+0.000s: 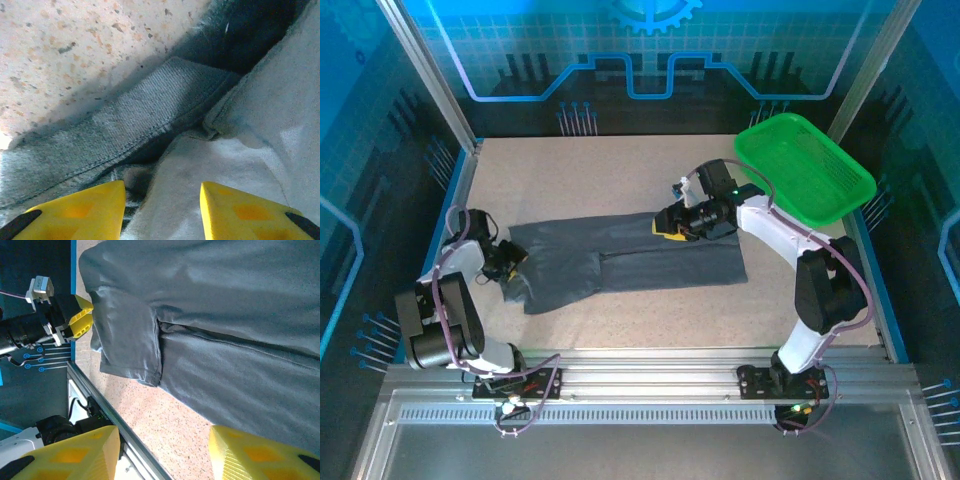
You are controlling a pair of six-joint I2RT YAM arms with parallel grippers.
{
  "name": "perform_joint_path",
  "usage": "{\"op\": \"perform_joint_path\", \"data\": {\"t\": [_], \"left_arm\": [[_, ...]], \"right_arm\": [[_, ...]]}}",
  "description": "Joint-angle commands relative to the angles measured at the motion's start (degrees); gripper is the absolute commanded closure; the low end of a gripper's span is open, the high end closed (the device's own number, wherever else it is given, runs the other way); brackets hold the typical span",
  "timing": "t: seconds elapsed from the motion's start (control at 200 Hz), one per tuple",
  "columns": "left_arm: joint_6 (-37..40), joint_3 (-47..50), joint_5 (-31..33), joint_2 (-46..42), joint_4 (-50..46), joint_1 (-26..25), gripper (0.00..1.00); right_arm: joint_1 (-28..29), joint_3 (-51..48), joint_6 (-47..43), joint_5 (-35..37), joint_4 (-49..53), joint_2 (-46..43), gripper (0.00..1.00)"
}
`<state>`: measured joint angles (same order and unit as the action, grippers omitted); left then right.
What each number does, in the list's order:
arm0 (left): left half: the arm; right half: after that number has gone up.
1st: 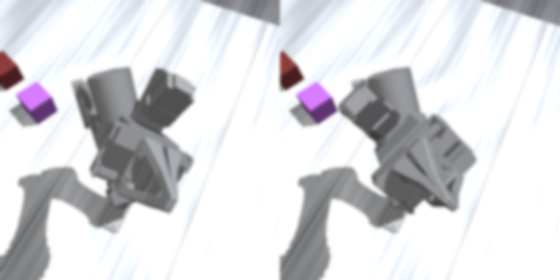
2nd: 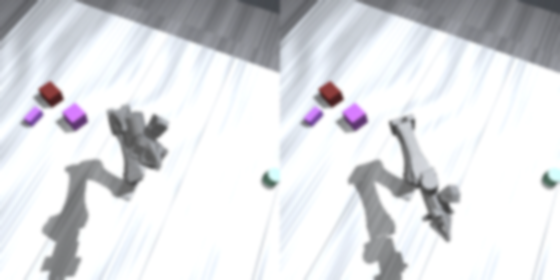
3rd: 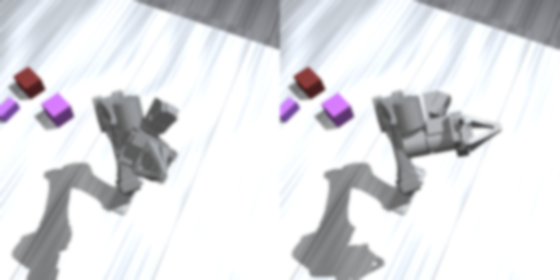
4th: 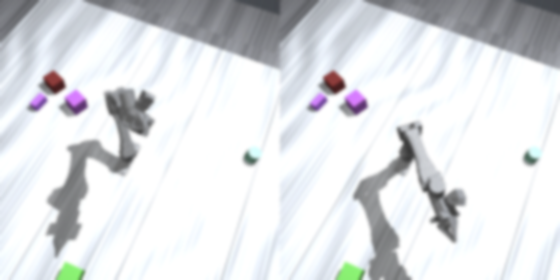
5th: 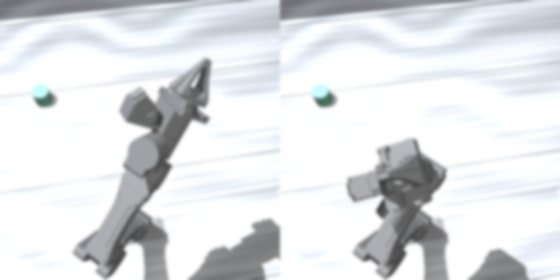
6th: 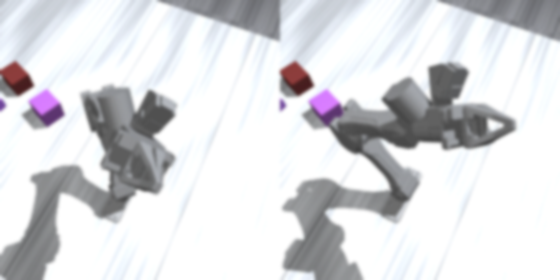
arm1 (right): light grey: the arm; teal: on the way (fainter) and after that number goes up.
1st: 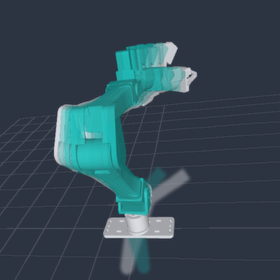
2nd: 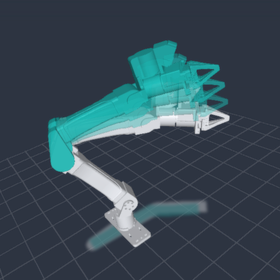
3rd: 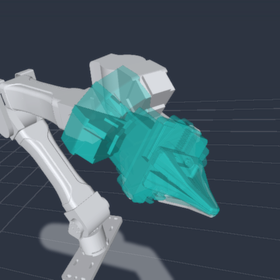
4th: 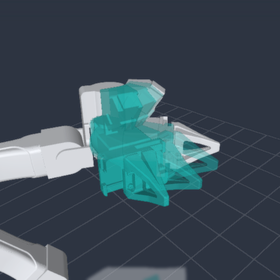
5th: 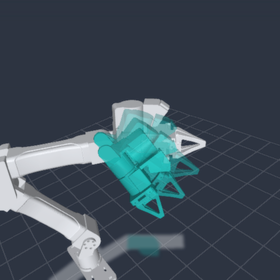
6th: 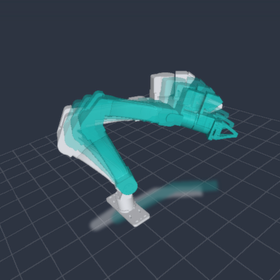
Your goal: Fold and stack the t-shirts
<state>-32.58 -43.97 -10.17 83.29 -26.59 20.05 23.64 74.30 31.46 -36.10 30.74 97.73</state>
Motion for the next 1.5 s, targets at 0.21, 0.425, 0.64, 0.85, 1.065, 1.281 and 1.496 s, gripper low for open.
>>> {"op": "perform_joint_path", "data": {"t": [0.21, 0.425, 0.64, 0.85, 1.065, 1.281, 1.496], "left_arm": [[1.66, 1.31, -4.66, -2.27, 1.3, -0.14, 0.66], [2.86, 3.37, -4.8, -4.65, -1.38, -0.58, 0.73], [3.88, 2.89, -4.94, -4.64, -2.99, -0.65, 0.94], [2.14, -0.52, -1.6, -5.59, -7.99, -0.55, 1.0], [0.18, -7.11, 0.85, -4.03, -13.75, -0.58, 1.0], [1.55, -15.87, 1.74, 1.26, -19.03, -0.64, 1.0], [2.69, -23.75, 2.77, 8.82, -21.43, -0.55, 1.0]], "right_arm": [[0.71, 0.8, -0.26, -1.19, -0.32, -0.03, 0.49], [0.71, 0.75, -0.09, -0.99, -0.42, 0.26, 0.49], [0.78, 0.84, -0.09, -0.73, -0.06, 0.52, 0.49], [0.71, 0.67, -0.51, -0.29, 0.72, 0.09, 0.5], [0.48, 0.32, -0.53, -0.03, 0.79, 0.0, 0.5], [0.22, 0.62, -0.44, 0.0, 0.92, 0.0, 0.5], [0.09, -0.03, -0.53, 0.05, 0.91, -0.26, 0.5]]}}
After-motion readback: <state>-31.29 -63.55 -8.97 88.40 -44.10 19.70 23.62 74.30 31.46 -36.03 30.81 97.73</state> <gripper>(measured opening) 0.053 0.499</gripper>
